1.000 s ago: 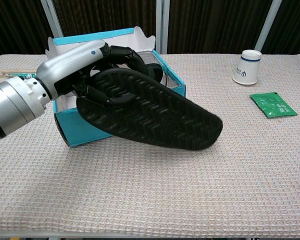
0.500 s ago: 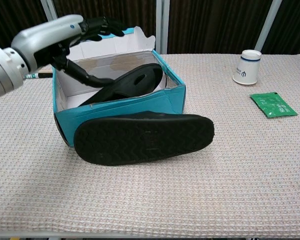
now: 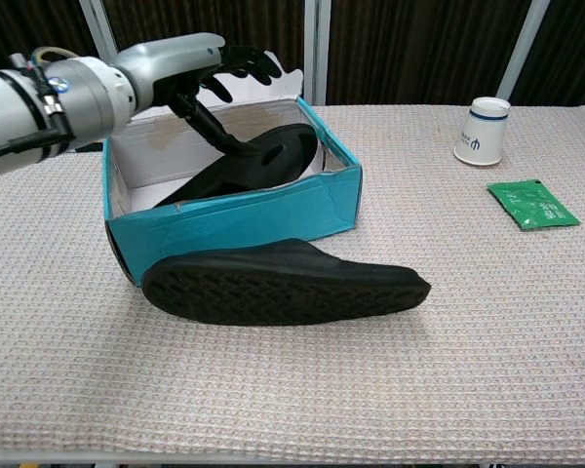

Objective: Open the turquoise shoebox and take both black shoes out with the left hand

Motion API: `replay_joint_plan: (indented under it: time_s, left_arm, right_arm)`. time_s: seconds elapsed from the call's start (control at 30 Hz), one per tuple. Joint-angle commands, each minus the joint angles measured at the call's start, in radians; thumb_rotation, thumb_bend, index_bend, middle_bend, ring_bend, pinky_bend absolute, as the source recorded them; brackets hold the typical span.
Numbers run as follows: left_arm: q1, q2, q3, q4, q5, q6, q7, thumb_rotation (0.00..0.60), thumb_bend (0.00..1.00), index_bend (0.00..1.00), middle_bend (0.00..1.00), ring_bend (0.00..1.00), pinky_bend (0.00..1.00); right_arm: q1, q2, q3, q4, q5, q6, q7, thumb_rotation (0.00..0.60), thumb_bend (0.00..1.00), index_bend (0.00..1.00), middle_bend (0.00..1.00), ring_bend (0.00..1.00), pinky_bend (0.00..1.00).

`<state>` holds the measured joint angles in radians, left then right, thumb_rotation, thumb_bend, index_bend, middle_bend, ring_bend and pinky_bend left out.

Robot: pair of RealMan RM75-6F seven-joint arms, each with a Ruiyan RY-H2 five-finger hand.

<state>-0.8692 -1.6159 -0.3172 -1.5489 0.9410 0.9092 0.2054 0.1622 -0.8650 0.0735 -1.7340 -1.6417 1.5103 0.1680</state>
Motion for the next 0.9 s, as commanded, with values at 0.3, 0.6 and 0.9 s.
replay_joint_plan:
  time_s: [0.3, 0.6, 0.9]
  left_arm:
    - [-0.105, -0.086, -0.027, 0.130, -0.151, -0.056, 0.081, 0.600, 0.20, 0.15, 0.12, 0.05, 0.18]
    - [-0.130, -0.126, 0.003, 0.199, -0.206, -0.059, 0.123, 0.600, 0.20, 0.15, 0.12, 0.05, 0.18]
    - [-0.149, -0.146, 0.021, 0.251, -0.258, -0.094, 0.149, 0.600, 0.20, 0.15, 0.12, 0.07, 0.22]
  right_arm:
    - [-0.008, 0.003, -0.001, 0.007, 0.011, 0.005, 0.009, 0.600, 0.24, 0.00, 0.10, 0.00, 0.03]
    - [-0.010, -0.001, -0.001, 0.019, 0.017, 0.001, 0.020, 0.600, 0.24, 0.00, 0.10, 0.00, 0.03]
    - [-0.009, -0.002, 0.000, 0.022, 0.020, -0.004, 0.021, 0.600, 0.24, 0.00, 0.10, 0.00, 0.03]
